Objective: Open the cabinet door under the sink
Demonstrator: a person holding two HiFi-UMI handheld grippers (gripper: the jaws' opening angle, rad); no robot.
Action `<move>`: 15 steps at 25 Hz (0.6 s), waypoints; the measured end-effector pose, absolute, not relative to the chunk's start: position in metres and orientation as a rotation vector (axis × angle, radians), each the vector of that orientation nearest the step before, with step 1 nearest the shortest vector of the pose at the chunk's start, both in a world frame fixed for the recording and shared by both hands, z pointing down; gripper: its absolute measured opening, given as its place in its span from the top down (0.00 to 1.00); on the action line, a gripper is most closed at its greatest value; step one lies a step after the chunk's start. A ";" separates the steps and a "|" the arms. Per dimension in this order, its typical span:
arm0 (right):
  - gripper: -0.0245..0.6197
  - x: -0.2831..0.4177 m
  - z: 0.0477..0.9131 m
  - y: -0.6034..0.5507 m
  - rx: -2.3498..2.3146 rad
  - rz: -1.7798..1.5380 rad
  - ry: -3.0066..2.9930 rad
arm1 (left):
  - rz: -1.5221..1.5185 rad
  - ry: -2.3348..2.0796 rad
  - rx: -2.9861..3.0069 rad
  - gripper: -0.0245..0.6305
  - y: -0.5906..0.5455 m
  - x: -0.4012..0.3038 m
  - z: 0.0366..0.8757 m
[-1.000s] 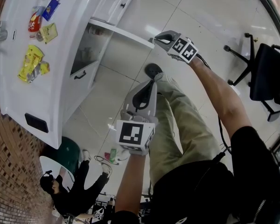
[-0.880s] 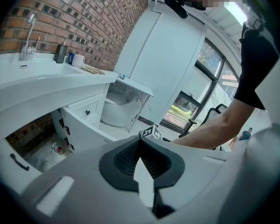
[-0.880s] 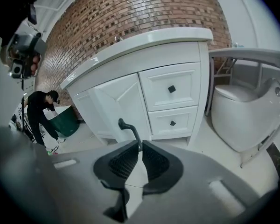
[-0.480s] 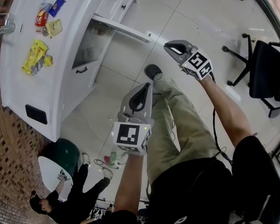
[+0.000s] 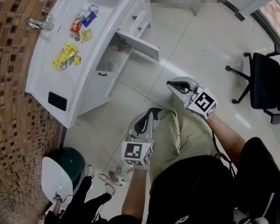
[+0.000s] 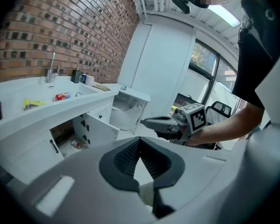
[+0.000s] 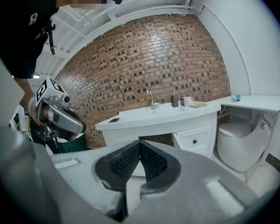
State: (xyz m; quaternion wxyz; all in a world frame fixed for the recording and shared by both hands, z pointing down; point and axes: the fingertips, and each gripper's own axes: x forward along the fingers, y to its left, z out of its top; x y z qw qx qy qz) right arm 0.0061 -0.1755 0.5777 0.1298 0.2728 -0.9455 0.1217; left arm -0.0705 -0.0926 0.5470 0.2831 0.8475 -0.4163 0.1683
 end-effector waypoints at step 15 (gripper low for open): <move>0.97 0.062 0.390 0.037 0.465 0.213 -2.958 | 0.160 -1.500 2.166 0.94 0.072 -0.008 0.416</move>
